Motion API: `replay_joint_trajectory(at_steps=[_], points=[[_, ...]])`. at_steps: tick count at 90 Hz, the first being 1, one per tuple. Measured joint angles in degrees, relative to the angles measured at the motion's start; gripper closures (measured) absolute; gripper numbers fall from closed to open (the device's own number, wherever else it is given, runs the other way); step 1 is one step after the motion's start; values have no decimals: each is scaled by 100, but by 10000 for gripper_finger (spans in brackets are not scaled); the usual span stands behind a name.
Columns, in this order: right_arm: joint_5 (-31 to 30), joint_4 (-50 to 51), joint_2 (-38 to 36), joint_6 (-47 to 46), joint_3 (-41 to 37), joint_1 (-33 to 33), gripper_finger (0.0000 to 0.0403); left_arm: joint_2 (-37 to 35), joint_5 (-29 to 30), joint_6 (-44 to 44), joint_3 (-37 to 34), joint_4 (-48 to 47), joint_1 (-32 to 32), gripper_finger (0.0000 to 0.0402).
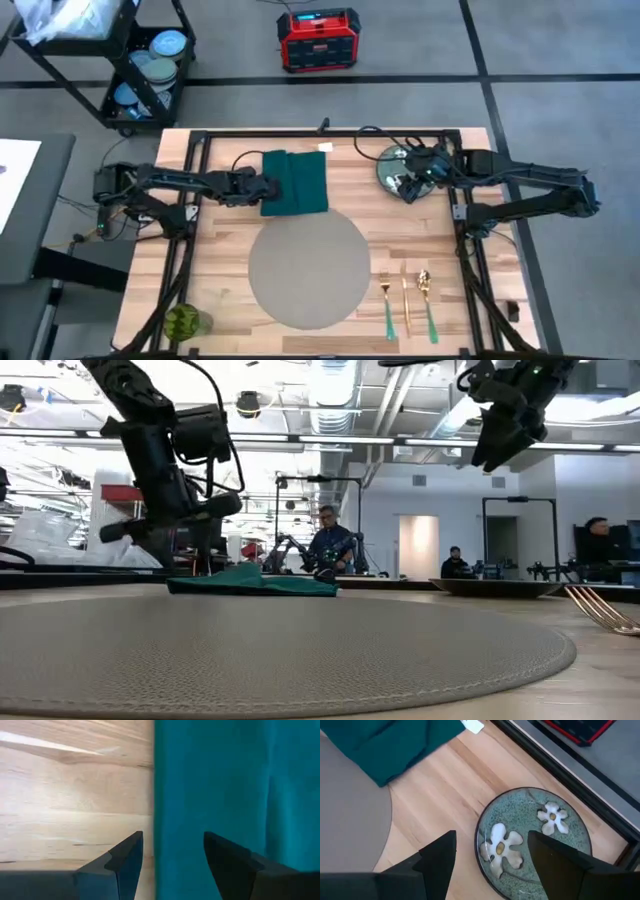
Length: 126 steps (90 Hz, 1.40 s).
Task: Set table place
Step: Fold the blue table napkin
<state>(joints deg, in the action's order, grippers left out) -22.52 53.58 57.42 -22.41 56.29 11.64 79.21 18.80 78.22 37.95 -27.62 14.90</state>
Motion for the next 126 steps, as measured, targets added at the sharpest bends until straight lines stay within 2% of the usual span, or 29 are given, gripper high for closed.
replay_joint_trajectory(at_steps=[51, 63, 95, 113, 126], points=[[24, 3, 0, 38, 0, 0, 168, 699, -315, -394, 24, 697, 56, 215], [24, 6, 1, 39, 0, 0, 168, 626, -361, -468, 17, 579, 58, 248], [24, 15, -1, 39, 0, 0, 168, 441, -360, -838, 4, 249, 58, 389], [24, 16, 1, 39, 0, 0, 168, 429, -339, -832, 4, 196, 58, 400], [22, 16, 0, 37, 0, 0, 168, 69, -459, -807, 11, 132, 58, 401]])
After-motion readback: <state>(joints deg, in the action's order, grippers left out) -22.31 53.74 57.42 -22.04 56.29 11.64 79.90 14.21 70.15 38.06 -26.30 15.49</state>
